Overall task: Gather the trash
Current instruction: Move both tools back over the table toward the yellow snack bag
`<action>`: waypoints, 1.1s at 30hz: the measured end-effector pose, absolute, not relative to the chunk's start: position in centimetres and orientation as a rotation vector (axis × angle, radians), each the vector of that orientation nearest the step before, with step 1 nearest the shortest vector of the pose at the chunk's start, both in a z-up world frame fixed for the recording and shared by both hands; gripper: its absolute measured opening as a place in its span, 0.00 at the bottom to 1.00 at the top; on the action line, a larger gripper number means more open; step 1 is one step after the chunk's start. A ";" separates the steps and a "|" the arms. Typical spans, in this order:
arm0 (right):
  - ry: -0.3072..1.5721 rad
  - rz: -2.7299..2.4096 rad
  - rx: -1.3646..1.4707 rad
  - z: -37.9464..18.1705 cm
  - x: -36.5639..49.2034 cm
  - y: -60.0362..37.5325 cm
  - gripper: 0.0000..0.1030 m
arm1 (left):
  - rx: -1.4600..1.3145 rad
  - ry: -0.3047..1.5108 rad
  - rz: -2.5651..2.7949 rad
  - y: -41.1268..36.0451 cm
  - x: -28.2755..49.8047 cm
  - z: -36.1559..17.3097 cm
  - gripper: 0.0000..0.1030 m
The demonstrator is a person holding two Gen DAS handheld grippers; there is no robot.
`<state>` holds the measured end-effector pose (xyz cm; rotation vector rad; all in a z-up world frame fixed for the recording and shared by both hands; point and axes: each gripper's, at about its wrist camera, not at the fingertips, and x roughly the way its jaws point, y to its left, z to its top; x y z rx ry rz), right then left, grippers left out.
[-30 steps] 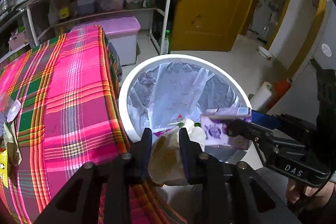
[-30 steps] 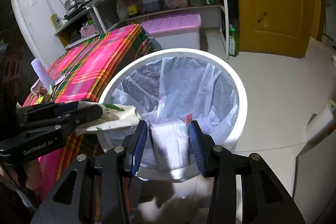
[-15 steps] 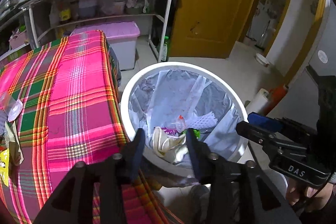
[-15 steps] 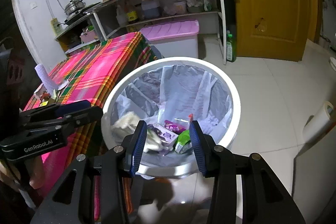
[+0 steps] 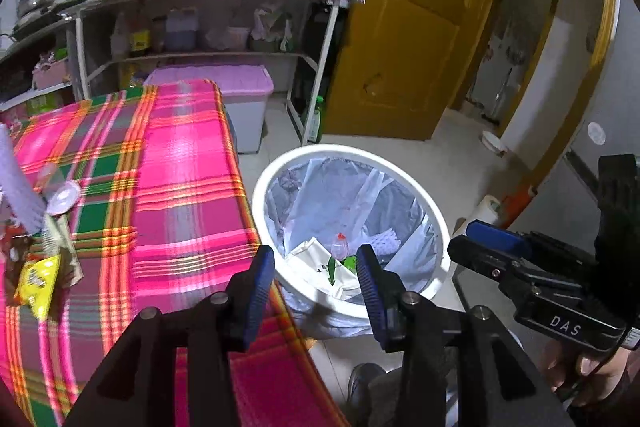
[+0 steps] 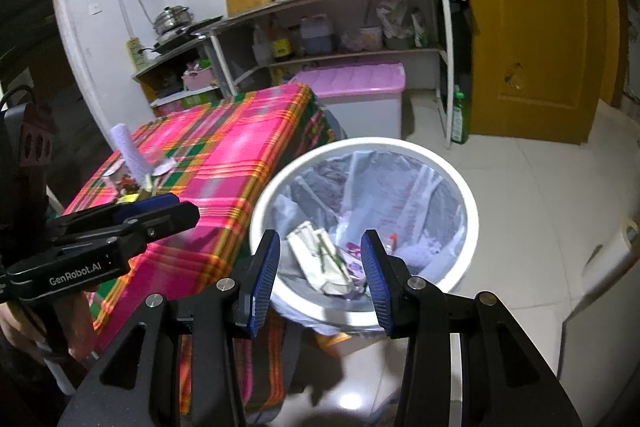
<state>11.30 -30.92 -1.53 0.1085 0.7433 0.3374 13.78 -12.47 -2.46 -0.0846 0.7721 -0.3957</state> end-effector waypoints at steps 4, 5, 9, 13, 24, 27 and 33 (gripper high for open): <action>0.717 0.365 0.082 -0.4 10.2 -29.5 0.42 | -0.094 0.728 -0.369 -11.0 12.1 -1.0 0.41; 0.708 0.376 0.077 -0.1 9.9 -29.0 0.42 | -0.097 0.714 -0.363 -10.5 11.5 -0.6 0.41; 0.698 0.403 0.066 0.4 9.1 -27.8 0.42 | -0.084 0.668 -0.327 -9.4 9.7 0.4 0.41; 0.692 0.427 0.051 0.8 8.4 -26.7 0.42 | -0.089 0.647 -0.297 -8.2 8.2 1.1 0.41; 0.662 0.510 0.010 1.5 6.9 -24.3 0.42 | -0.115 0.611 -0.233 -5.4 5.7 1.9 0.41; 0.659 0.533 -0.006 1.5 6.6 -23.7 0.42 | -0.122 0.609 -0.221 -4.9 5.2 1.8 0.41; 0.666 0.556 -0.013 1.3 6.5 -23.0 0.42 | -0.118 0.606 -0.193 -4.2 4.9 1.8 0.41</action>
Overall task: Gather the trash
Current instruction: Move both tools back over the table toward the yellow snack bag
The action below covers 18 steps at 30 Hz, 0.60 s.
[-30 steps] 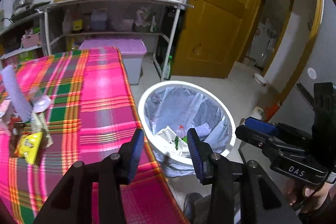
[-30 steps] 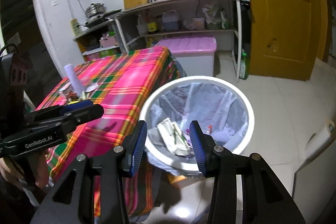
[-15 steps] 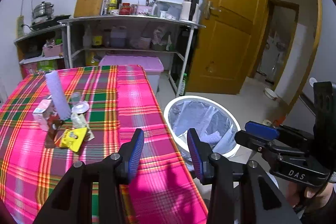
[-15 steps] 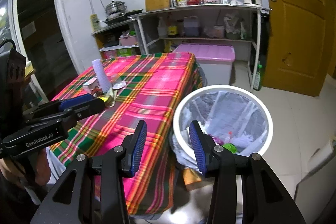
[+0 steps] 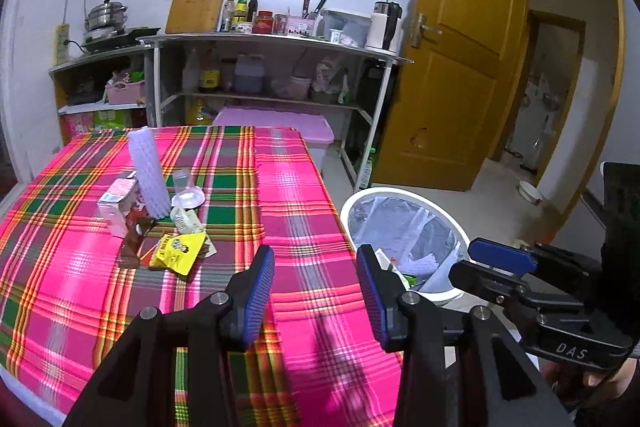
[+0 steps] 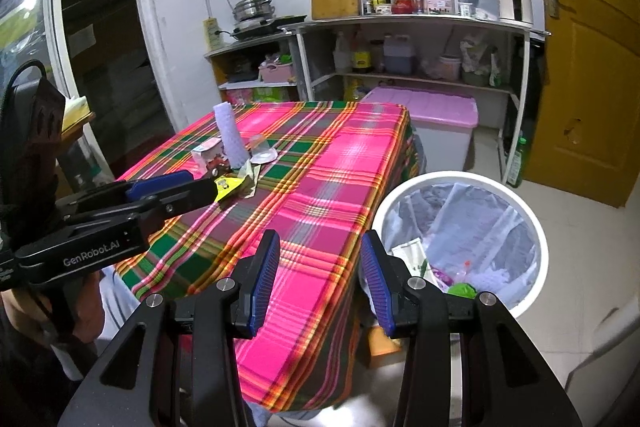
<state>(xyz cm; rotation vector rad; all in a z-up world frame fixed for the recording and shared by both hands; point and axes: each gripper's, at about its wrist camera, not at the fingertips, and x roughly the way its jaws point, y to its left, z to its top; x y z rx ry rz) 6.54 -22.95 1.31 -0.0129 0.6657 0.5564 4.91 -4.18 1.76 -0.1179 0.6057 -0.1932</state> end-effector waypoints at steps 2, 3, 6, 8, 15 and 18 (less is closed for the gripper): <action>0.667 0.558 -0.012 1.3 6.6 -22.8 0.42 | -0.112 0.600 -0.186 -4.0 4.8 1.8 0.41; 0.668 0.558 -0.011 1.3 6.6 -22.7 0.42 | -0.110 0.598 -0.182 -4.0 4.7 1.8 0.41; 0.672 0.561 -0.005 1.2 6.7 -22.7 0.42 | -0.112 0.597 -0.170 -3.8 4.6 1.7 0.41; 0.680 0.566 -0.003 1.1 6.8 -22.5 0.42 | -0.113 0.598 -0.161 -3.5 4.5 1.6 0.41; 0.689 0.584 -0.007 0.8 6.8 -22.1 0.42 | -0.117 0.606 -0.136 -2.9 4.4 1.1 0.41; 0.681 0.586 -0.016 0.7 6.7 -21.8 0.42 | -0.119 0.611 -0.126 -2.7 4.4 0.9 0.41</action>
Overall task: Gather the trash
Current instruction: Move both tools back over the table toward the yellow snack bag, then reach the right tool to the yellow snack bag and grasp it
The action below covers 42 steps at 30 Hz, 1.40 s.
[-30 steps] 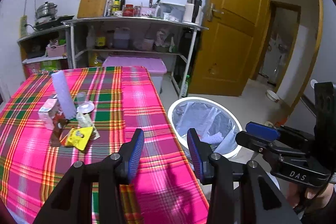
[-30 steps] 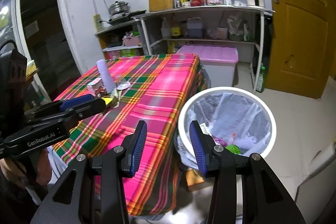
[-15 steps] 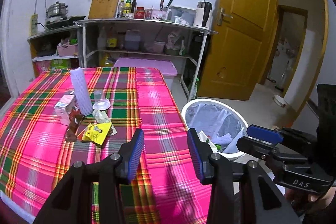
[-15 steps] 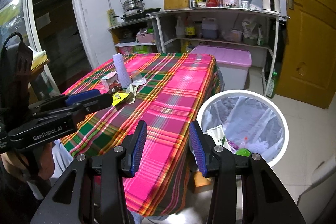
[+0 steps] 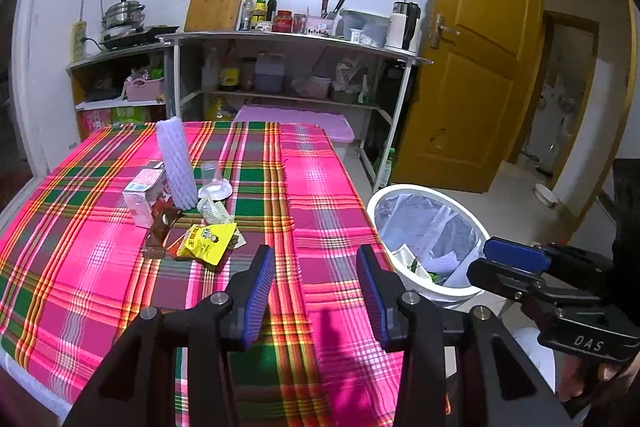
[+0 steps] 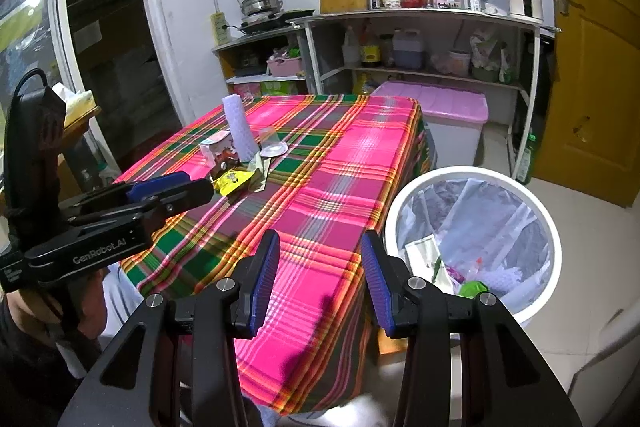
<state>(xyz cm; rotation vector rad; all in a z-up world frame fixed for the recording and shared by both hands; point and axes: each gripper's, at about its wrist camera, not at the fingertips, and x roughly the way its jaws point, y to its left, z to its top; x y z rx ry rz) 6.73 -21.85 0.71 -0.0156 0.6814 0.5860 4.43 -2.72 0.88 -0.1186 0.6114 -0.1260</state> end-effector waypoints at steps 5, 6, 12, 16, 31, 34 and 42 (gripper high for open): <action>0.675 0.593 0.004 0.7 6.9 -21.8 0.42 | -0.125 0.618 -0.110 -2.2 4.5 0.5 0.41; 0.676 0.595 0.009 0.7 7.0 -21.8 0.42 | -0.127 0.619 -0.106 -2.1 4.5 0.4 0.41; 0.687 0.601 0.026 0.6 7.3 -21.6 0.42 | -0.139 0.623 -0.083 -1.2 4.5 0.2 0.41; 0.676 0.605 0.014 0.8 7.4 -21.3 0.42 | -0.144 0.619 -0.068 -0.6 4.4 0.2 0.41; 0.698 0.686 -0.067 0.3 8.8 -16.4 0.44 | -0.193 0.617 0.022 4.0 4.0 -0.4 0.41; 0.709 0.692 -0.072 0.0 9.4 -15.6 0.44 | -0.199 0.620 0.033 5.0 4.4 -0.6 0.41; 0.737 0.684 -0.062 -0.5 11.2 -14.6 0.44 | -0.206 0.643 0.023 7.0 7.0 -1.5 0.41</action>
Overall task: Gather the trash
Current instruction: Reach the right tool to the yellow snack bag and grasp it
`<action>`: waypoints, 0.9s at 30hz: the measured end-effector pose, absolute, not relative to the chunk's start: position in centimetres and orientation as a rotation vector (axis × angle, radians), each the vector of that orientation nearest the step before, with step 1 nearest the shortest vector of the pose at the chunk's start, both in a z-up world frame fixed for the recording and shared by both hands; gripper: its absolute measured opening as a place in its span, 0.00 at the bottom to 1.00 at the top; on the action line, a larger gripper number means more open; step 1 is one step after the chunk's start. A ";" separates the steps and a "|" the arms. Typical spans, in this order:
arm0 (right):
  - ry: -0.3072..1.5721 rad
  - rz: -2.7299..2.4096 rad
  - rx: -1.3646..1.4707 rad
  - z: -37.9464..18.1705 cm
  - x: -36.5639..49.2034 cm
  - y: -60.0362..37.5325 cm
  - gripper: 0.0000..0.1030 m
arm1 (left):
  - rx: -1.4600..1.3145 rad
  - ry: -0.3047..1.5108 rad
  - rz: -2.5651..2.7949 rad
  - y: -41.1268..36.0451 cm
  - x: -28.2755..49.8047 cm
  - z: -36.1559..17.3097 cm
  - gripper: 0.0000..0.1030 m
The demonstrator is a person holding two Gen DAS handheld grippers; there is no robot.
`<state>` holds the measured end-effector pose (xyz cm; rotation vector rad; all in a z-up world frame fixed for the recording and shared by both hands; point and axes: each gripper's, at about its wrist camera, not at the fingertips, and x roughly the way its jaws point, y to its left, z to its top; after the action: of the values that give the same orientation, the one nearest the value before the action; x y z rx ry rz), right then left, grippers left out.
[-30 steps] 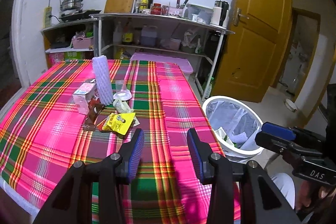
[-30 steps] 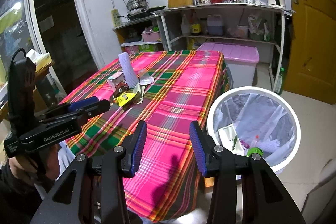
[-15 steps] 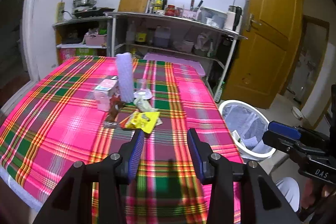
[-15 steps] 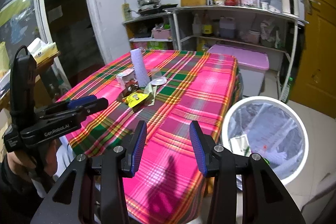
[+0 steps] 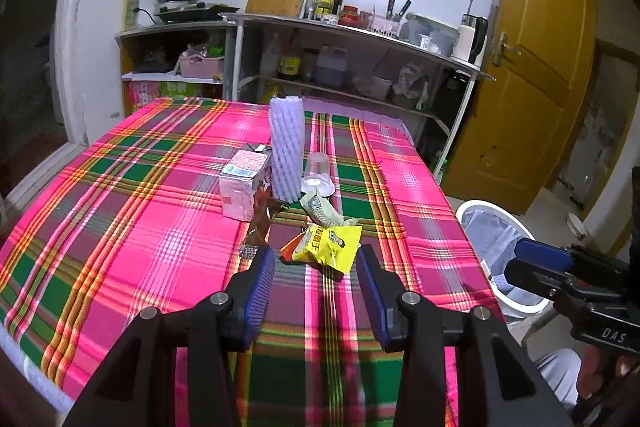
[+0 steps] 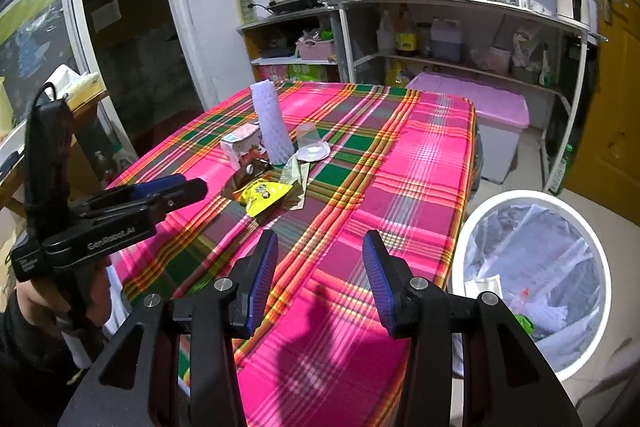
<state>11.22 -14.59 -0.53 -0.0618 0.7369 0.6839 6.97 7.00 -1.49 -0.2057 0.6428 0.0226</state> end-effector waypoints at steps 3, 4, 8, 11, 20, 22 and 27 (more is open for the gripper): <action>0.751 0.680 -0.064 -0.9 11.9 -14.4 0.44 | -0.196 0.666 -0.004 7.0 8.5 -2.2 0.41; 0.757 0.678 -0.064 -1.1 12.1 -14.3 0.44 | -0.191 0.672 -0.010 7.0 9.0 -2.5 0.42; 0.772 0.678 -0.063 -1.6 13.0 -14.1 0.44 | -0.180 0.706 -0.023 7.0 11.0 -3.8 0.46; 0.781 0.676 -0.057 -1.8 13.7 -14.0 0.44 | -0.164 0.716 -0.025 7.0 12.2 -4.3 0.49; 0.803 0.666 -0.041 -2.3 14.9 -14.2 0.44 | -0.077 0.760 -0.027 5.9 14.0 -5.6 0.39; 0.806 0.666 -0.041 -2.4 15.0 -14.2 0.44 | -0.068 0.774 -0.035 5.7 14.1 -5.9 0.27; 0.807 0.668 -0.043 -2.2 14.9 -14.0 0.44 | -0.094 0.749 -0.051 6.0 12.9 -5.5 0.03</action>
<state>14.92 -14.00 -2.15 -0.0427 0.8066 0.6683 12.93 6.00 -5.52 -0.0942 0.7487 -0.0508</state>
